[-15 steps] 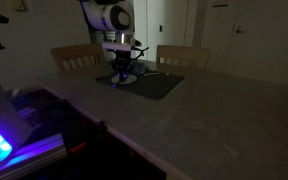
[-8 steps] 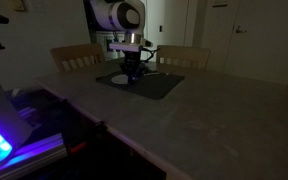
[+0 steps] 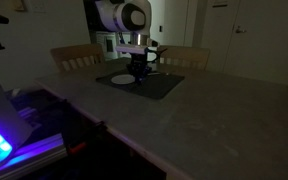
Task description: Move the spoon on the plate to the right of the plate
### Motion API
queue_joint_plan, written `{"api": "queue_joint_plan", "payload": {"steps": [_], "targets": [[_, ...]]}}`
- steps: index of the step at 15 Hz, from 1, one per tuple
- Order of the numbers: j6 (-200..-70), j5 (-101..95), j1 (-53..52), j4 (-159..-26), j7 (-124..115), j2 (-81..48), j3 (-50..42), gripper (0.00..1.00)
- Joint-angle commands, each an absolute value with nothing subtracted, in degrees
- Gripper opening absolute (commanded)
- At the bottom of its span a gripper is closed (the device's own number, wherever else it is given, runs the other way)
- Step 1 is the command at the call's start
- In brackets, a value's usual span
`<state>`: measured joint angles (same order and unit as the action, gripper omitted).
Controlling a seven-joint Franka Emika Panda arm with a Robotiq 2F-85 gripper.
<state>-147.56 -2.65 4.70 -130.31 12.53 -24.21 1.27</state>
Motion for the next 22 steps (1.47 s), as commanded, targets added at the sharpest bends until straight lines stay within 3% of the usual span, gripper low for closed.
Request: {"api": "queue_joint_plan", "payload": {"steps": [1, 22], "targets": [[-152.9, -1.3, 5.6, -128.6, 14.6, -28.0, 2.4, 0.03], [-152.8, -1.0, 7.2, -119.6, 16.3, -34.5, 4.0, 0.03]]}}
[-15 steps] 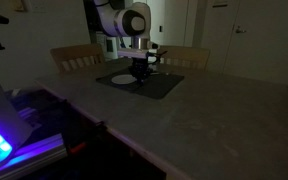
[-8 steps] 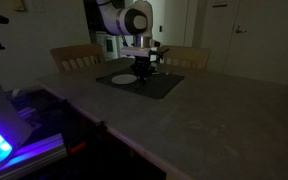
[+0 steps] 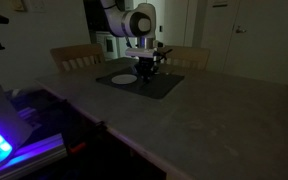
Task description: Move the spoon on the plate to the right of the plate
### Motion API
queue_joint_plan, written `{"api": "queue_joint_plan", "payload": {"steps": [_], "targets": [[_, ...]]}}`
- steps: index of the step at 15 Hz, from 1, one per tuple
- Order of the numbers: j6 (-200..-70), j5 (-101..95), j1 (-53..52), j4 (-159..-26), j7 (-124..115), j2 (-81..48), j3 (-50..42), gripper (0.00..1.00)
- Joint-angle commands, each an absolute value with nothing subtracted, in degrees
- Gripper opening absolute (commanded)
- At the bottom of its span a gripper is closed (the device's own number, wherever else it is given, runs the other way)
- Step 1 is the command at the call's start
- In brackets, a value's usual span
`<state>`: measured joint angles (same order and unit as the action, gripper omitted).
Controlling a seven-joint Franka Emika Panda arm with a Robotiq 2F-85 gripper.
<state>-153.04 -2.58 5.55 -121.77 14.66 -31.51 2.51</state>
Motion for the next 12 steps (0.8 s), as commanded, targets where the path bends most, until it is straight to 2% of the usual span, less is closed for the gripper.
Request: {"api": "queue_joint_plan", "payload": {"steps": [1, 10, 11, 12], "targets": [[-152.3, -0.9, 7.2, -119.7, 16.0, -34.2, 3.9, 0.03], [-152.0, 1.1, 6.3, -125.8, 10.3, -30.1, 2.3, 0.03], [-151.9, 1.4, 6.2, -126.1, 10.0, -29.8, 2.3, 0.38], [-151.7, 1.5, 6.1, -126.4, 9.7, -29.5, 2.3, 0.40]]}}
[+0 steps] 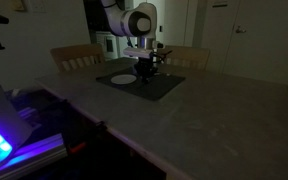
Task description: Move the spoon on the plate to the right of the plate
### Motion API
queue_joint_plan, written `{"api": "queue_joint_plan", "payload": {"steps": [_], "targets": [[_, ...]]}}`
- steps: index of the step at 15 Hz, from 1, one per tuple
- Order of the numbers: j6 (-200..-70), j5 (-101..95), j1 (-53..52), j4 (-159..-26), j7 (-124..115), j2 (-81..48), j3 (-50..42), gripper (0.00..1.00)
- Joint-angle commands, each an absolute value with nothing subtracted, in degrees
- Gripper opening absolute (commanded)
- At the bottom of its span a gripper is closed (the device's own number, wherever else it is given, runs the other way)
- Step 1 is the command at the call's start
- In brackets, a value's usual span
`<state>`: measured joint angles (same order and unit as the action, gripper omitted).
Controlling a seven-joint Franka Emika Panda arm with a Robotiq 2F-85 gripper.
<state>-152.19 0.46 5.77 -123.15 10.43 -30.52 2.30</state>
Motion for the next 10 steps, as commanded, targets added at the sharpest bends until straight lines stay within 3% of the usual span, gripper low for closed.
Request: {"api": "queue_joint_plan", "payload": {"steps": [1, 8, 10], "targets": [[-151.3, 1.8, 6.3, -126.7, 10.1, -28.9, 2.5, 0.45], [-142.1, 1.3, 5.3, -128.0, 9.9, -20.5, 2.2, 0.95], [-138.9, 1.3, 5.1, -127.6, 10.1, -18.8, 2.0, 1.00]]}}
